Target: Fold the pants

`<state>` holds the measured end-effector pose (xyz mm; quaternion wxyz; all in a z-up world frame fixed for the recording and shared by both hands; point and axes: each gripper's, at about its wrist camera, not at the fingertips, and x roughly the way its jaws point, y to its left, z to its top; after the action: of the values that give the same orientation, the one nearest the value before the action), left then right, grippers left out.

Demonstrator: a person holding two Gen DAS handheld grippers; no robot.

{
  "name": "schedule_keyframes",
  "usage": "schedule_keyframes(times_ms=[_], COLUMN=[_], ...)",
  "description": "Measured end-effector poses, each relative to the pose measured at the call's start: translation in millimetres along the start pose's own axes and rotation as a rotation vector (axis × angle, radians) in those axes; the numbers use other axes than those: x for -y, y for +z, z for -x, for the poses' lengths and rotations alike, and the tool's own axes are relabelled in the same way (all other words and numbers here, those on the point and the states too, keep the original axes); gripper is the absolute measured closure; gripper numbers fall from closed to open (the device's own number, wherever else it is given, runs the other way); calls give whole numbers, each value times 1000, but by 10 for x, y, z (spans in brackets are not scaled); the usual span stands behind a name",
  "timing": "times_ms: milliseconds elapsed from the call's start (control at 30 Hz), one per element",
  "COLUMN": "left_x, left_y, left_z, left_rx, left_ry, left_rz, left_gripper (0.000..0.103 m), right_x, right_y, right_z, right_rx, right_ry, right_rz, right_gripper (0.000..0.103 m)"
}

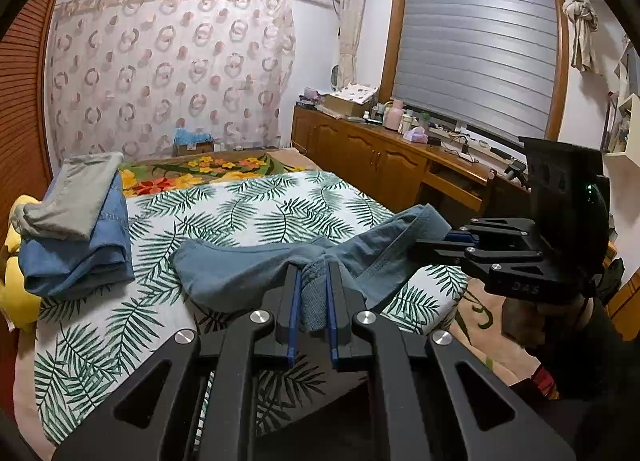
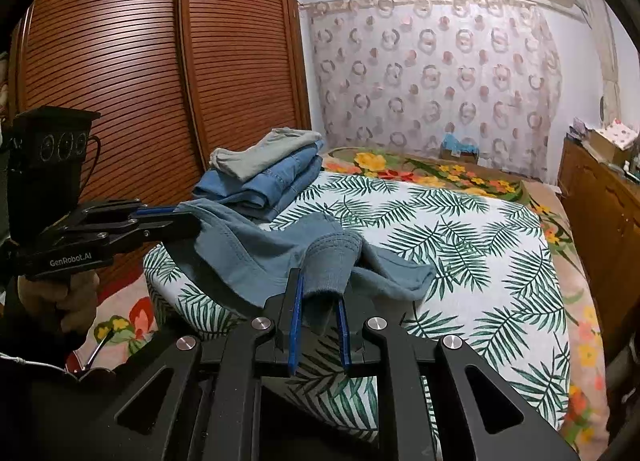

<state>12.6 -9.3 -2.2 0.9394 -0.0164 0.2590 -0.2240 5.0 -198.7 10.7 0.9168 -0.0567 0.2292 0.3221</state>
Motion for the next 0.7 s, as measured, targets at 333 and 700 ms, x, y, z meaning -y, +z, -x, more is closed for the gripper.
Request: schedule_keyframes(times_ms=[333, 700], left_x=[-203, -406], left_y=[-164, 28], left_z=[-318, -566], left_rx=[-74, -50], left_ry=[18, 60], left_rz=[60, 67], left_gripper=[91, 91], right_x=[143, 237], right_y=[0, 252], right_z=[-354, -806], right_rx=[-59, -46], right_ry=[-10, -35], right_rz=[-45, -52], right_gripper=[88, 88])
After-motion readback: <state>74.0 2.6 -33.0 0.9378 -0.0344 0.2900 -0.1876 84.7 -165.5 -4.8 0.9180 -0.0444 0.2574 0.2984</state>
